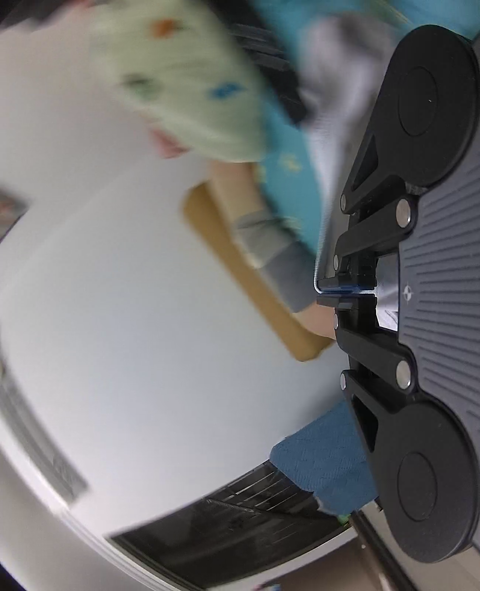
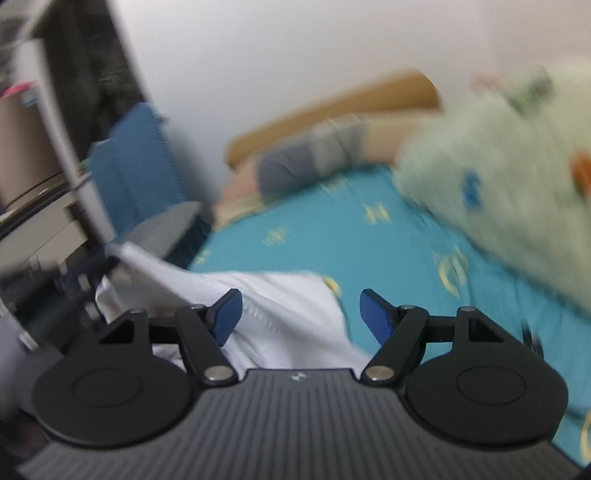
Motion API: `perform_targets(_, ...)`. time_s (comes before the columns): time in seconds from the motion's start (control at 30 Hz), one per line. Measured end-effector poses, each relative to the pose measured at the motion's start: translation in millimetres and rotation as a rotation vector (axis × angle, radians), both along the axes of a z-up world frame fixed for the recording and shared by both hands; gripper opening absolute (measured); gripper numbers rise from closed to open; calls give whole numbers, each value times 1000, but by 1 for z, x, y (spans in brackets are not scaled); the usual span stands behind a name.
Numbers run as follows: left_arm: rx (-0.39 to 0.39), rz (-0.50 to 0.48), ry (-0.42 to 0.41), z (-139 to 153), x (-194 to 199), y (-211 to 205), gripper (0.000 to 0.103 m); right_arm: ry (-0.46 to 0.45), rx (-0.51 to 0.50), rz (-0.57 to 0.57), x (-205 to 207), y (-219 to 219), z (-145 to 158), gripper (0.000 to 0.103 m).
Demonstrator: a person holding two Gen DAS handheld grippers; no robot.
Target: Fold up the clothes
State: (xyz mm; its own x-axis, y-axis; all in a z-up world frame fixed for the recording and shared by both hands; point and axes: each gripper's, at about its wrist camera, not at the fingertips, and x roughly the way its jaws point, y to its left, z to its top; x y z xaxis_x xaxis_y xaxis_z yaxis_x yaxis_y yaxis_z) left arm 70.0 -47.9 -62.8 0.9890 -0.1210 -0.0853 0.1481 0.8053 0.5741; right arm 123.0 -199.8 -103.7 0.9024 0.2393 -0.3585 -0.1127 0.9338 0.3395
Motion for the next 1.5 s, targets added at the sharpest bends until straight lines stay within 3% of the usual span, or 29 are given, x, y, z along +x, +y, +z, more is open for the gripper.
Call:
perform_targets(0.23, -99, -73, -10, 35, -45, 4, 1, -250, -188, 205, -39, 46, 32, 72)
perform_targets(0.4, -116, -84, -7, 39, -60, 6, 1, -255, -241, 275, -50, 65, 37, 72)
perform_targets(0.6, -203, -88, 27, 47, -58, 22, 1, -239, -343, 337, -55, 91, 31, 71)
perform_targets(0.7, -230, -71, 49, 43, -51, 29, 1, -256, -428, 248, -57, 102, 27, 71)
perform_targets(0.83, -273, -62, 96, 37, -43, 32, 1, -231, -335, 29, -49, 74, 34, 71)
perform_targets(1.0, -300, -86, 120, 34, -47, 26, 1, -26, -116, -125, -35, 21, 36, 72)
perform_targets(1.2, -337, -77, 87, 37, -54, 25, 1, 282, -49, -190, -32, -6, 9, 71)
perform_targets(1.27, -362, -63, 79, 41, -56, 29, 1, 315, -64, -222, -36, -7, 1, 71)
perform_targets(1.37, -416, -22, 71, 49, -64, 41, 1, 263, -144, -317, -48, -5, 7, 71)
perform_targets(1.4, -434, -9, 68, 51, -67, 45, 1, 202, -168, -348, -56, -4, 16, 71)
perform_targets(1.5, -489, 32, 60, 59, -75, 57, 1, -33, -209, -426, -86, 3, 42, 86)
